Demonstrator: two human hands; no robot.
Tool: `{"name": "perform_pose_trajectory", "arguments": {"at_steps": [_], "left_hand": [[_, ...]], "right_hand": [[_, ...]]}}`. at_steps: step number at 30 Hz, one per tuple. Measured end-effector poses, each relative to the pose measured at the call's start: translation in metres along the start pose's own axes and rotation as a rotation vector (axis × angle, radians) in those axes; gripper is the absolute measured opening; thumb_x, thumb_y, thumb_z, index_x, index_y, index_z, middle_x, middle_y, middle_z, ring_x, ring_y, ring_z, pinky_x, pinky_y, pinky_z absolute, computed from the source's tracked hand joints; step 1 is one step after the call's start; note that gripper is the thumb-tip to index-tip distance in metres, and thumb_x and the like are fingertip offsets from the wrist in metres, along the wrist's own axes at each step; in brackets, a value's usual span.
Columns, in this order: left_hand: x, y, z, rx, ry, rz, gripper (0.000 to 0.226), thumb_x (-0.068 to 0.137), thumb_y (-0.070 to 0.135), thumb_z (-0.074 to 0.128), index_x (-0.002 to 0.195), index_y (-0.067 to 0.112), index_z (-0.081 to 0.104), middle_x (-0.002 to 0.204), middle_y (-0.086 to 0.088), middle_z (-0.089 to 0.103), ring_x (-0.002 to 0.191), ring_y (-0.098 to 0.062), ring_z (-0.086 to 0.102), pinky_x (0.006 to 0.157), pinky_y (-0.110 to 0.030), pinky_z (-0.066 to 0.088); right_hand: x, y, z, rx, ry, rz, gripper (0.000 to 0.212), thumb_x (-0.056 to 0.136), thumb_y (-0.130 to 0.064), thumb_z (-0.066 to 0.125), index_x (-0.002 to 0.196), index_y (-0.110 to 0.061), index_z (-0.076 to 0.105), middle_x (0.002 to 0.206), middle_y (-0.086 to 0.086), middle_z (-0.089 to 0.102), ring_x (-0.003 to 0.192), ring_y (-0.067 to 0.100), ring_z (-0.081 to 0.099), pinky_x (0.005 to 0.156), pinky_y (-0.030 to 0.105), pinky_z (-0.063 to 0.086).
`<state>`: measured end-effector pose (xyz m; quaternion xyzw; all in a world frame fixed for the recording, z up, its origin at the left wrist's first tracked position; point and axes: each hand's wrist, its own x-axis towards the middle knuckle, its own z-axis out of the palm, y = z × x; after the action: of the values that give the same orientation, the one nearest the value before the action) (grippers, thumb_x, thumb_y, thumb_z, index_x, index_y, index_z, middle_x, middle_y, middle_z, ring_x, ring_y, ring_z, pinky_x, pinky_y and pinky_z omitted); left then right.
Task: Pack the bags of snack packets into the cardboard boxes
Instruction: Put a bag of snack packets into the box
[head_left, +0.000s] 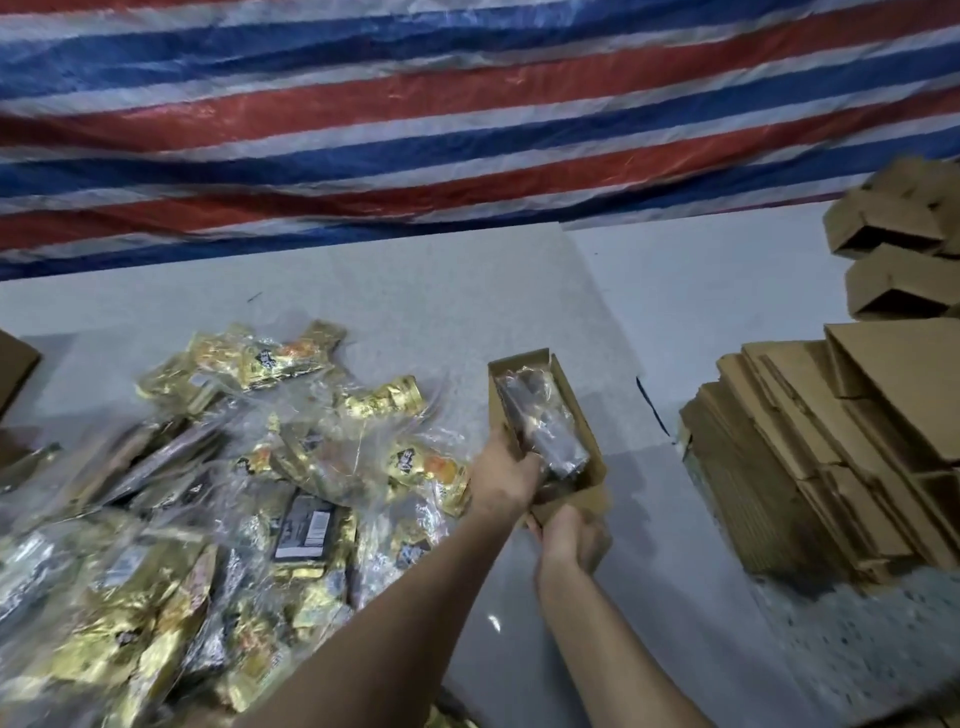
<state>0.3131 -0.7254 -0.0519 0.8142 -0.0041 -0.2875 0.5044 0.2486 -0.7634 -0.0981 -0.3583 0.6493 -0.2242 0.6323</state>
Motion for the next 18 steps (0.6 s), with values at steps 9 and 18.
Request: {"name": "perform_pose_trajectory", "arguments": {"at_steps": [9, 18], "left_hand": [[0.038, 0.021, -0.009, -0.047, -0.078, 0.004, 0.055, 0.095, 0.028, 0.063, 0.145, 0.015, 0.045, 0.129, -0.009, 0.063, 0.115, -0.026, 0.062, 0.104, -0.039, 0.047], [-0.043, -0.001, -0.078, -0.101, -0.002, 0.085, 0.031, 0.098, 0.022, 0.057, 0.127, 0.012, 0.062, 0.097, 0.001, 0.065, 0.072, -0.014, 0.056, 0.075, -0.029, 0.047]], "right_hand": [[0.013, -0.035, 0.033, -0.015, -0.183, -0.033, 0.027, 0.092, -0.003, 0.055, 0.117, -0.008, 0.065, 0.087, 0.009, 0.070, 0.072, 0.022, 0.070, 0.052, 0.029, 0.059], [-0.023, -0.031, 0.004, -0.155, -0.291, 0.040, 0.029, 0.089, -0.037, 0.071, 0.084, -0.010, 0.063, 0.058, 0.004, 0.065, 0.043, 0.016, 0.058, 0.052, 0.032, 0.052]]}}
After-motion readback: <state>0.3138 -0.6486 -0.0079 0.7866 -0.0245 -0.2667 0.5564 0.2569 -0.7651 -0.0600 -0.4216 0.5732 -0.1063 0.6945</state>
